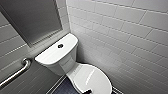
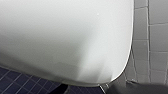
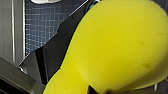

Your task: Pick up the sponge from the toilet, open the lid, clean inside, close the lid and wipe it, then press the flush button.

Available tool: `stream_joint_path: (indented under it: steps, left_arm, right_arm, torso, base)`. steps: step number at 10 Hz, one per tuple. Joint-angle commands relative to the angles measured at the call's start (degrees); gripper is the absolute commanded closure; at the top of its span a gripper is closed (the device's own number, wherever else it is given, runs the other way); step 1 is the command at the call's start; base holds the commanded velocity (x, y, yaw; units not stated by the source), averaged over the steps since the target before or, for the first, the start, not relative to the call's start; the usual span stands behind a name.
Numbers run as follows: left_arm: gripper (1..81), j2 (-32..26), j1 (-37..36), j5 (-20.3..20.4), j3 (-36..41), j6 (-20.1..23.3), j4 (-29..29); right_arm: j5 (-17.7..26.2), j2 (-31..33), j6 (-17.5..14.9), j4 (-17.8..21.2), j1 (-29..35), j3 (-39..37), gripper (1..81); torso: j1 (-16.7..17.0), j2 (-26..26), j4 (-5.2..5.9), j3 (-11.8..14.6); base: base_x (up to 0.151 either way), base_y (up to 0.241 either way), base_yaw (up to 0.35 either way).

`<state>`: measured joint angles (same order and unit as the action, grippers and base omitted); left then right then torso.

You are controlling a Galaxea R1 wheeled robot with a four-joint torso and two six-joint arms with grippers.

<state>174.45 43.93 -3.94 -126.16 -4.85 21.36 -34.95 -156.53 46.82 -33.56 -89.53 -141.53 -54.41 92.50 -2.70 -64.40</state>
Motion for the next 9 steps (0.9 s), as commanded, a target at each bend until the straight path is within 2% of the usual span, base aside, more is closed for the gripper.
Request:
stream_joint_path:
  steps: [1, 7, 9]
  left_arm:
    - [1.0, 1.1, -6.7, -2.8, 1.3, 0.0, 2.6]
    - [1.0, -2.5, -6.0, -3.3, 8.0, -0.1, 3.8]
    - [1.0, -2.3, -6.0, -3.3, 7.3, -0.7, 5.6]
  right_arm:
    - [1.7, 1.3, 0.2, -1.5, -1.0, -0.1, 81.1]
    - [1.7, 1.2, 0.2, -1.3, -0.8, -0.1, 81.1]
    - [1.7, 1.2, 0.3, -1.3, -0.5, 0.0, 81.1]
  torso:
    - [0.0, 0.0, 0.00, 0.0]
    - [0.0, 0.0, 0.00, 0.0]
    - [0.0, 0.0, 0.00, 0.0]
  base:
    - [0.000, 0.000, 0.000]
    - [0.000, 0.000, 0.000]
    - [0.000, 0.000, 0.000]
